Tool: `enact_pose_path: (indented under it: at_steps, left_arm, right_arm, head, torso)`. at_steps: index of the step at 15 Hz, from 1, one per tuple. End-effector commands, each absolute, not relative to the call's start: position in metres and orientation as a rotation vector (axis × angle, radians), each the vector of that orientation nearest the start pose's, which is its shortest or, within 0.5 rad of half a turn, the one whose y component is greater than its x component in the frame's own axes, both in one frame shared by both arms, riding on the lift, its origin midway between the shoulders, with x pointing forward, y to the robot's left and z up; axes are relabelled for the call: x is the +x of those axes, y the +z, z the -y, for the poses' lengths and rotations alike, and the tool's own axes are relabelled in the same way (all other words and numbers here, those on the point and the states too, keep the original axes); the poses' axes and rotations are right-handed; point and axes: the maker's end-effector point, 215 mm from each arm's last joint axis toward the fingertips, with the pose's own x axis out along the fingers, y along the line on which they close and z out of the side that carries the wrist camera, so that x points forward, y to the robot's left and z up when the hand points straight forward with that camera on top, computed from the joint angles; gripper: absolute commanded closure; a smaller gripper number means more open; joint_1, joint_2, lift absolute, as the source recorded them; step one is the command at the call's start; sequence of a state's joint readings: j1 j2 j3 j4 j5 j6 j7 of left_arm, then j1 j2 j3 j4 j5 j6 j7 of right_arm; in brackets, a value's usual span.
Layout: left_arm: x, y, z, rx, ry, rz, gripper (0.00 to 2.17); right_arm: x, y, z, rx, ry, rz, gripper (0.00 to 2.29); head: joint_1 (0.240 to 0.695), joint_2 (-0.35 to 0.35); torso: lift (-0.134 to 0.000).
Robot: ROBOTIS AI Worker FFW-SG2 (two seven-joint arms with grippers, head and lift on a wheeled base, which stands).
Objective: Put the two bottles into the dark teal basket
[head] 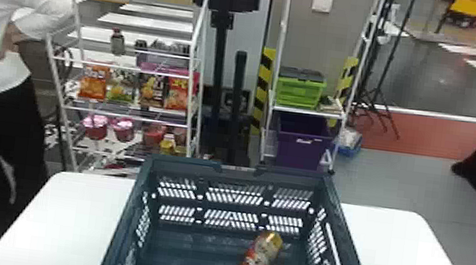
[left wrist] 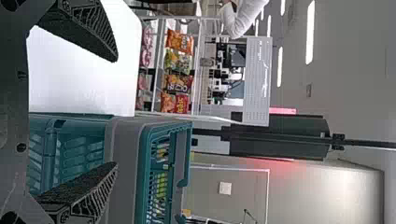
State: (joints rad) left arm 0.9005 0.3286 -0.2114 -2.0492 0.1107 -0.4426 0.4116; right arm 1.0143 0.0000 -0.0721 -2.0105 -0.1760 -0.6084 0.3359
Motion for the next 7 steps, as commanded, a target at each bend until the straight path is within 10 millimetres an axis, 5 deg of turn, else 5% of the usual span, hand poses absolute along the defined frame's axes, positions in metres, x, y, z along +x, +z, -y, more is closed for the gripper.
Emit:
enact_pose_path:
  at_steps: [1, 7]
  left_arm:
    - [0.2922, -0.3738, -0.2279, -0.054, 0.077, -0.054, 0.09]
    - [0.2929, -0.3741, -0.2245, -0.056, 0.069, -0.055, 0.09]
  right_arm:
    - [0.2543, -0.3488, 0.2177, 0.076, 0.201, 0.052, 0.07]
    - [0.2544, -0.3468, 0.2172, 0.075, 0.202, 0.053, 0.07]
  head:
    - [0.499, 0.000]
    - [0.499, 0.000]
  torso:
    - [0.000]
    - [0.000]
